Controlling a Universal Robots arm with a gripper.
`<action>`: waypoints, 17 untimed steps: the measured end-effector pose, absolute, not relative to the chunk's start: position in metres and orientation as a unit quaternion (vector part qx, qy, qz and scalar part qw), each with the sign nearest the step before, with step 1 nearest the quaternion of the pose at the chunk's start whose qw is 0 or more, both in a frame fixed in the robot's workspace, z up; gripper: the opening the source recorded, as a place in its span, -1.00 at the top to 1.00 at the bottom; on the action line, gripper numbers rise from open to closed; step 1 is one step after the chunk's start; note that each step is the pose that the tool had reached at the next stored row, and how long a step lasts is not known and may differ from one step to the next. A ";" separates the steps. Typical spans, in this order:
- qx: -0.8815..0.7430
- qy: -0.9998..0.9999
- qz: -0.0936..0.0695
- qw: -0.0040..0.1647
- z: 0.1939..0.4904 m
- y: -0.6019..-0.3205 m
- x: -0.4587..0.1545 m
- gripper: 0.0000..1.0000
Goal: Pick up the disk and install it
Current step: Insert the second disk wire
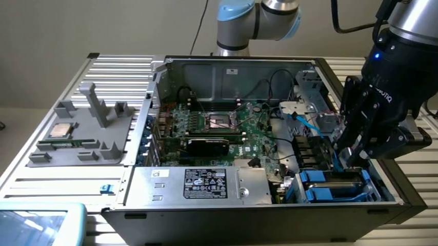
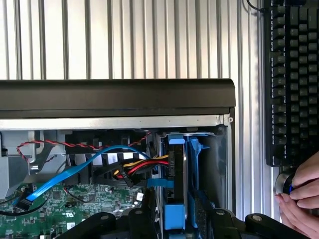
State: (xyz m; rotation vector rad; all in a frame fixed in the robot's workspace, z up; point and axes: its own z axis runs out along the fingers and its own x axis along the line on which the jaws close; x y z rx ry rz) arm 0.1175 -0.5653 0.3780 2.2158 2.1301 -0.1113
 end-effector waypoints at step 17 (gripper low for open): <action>0.720 0.692 -0.036 0.033 0.378 -0.565 0.118 0.79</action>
